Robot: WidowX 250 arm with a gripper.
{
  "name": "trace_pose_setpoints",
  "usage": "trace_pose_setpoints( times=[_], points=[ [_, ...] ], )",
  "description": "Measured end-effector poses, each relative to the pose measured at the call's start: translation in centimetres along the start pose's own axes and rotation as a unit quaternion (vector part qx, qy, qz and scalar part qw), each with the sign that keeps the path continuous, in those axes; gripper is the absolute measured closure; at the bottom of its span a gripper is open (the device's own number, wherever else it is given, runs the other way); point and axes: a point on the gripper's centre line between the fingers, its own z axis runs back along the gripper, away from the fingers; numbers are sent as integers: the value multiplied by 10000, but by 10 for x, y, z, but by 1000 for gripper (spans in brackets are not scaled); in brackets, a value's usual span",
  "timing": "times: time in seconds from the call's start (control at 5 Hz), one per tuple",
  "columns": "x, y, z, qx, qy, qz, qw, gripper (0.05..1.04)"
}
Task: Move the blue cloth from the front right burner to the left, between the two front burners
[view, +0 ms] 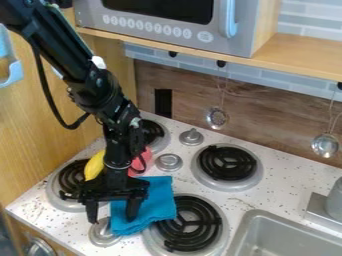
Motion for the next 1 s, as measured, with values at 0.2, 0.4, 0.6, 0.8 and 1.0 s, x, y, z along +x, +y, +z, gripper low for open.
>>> trace_pose_setpoints(
  times=[0.2,0.4,0.6,0.8,1.0],
  points=[
    [7,-9,17,-291,-112,108,9995,83],
    [22,-22,43,-638,-185,274,9974,83],
    [28,-29,86,-1113,-322,372,9926,83],
    [25,-28,130,-1693,-157,426,9845,83],
    [30,-20,135,-1743,-195,548,9830,83]
  ],
)
